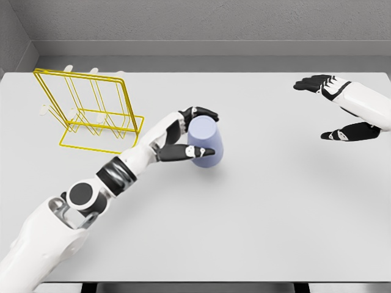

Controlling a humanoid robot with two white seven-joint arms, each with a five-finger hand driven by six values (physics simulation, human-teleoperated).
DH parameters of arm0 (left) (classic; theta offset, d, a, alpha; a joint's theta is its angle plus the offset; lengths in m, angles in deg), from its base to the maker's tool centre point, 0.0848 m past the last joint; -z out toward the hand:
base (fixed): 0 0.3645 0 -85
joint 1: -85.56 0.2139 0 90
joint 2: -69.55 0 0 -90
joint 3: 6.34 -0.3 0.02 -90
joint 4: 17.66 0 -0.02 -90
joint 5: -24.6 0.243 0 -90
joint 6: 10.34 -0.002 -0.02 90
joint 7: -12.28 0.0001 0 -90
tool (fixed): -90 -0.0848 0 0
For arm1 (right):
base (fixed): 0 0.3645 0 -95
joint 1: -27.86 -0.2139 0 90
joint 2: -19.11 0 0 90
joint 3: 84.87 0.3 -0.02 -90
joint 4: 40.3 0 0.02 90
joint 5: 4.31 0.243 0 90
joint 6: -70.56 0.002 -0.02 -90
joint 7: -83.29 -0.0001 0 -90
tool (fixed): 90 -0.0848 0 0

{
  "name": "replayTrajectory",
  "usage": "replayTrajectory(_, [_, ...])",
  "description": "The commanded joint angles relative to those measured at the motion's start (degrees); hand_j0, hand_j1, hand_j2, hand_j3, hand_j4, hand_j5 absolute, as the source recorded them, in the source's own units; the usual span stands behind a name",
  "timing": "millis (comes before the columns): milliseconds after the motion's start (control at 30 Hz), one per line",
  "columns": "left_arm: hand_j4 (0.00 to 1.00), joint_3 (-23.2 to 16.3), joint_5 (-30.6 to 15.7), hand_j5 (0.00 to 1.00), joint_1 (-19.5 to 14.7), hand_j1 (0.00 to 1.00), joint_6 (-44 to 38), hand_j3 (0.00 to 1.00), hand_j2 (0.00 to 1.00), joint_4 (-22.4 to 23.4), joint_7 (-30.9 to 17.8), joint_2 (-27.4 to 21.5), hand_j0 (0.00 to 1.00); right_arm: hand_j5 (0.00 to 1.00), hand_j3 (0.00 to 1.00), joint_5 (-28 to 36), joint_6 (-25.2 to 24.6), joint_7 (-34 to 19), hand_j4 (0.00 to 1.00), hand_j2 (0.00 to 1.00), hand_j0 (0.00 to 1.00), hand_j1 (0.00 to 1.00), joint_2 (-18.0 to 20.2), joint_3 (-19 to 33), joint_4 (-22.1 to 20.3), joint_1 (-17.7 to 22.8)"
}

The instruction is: Place the cup on the cup holder with both arms

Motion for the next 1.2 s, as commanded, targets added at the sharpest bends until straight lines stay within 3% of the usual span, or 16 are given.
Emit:
replayTrajectory(0, [0.62, 1.11, -0.15, 0.62, 0.00, 0.62, 0.08, 0.62, 0.62, -1.02, 0.01, -0.83, 0.62, 1.00, 1.00, 0.43, -0.17, 0.03, 1.00, 1.00, 1.00, 1.00, 0.07, 0.00, -0.02, 0.00])
replayTrajectory(600, [0.61, 6.21, -1.38, 0.61, 0.62, 0.61, 1.84, 0.61, 0.61, -2.25, 0.01, -4.35, 0.61, 1.00, 1.00, 0.43, -0.17, 0.03, 1.00, 1.00, 1.00, 1.00, 0.07, 0.00, -0.02, 0.00])
replayTrajectory(1167, [0.62, 7.00, -3.14, 0.62, 0.35, 0.62, 7.90, 0.62, 0.62, -2.25, 0.10, -10.15, 0.62, 1.00, 1.00, 0.43, -0.17, 0.03, 1.00, 1.00, 1.00, 1.00, 0.07, 0.00, -0.02, 0.00])
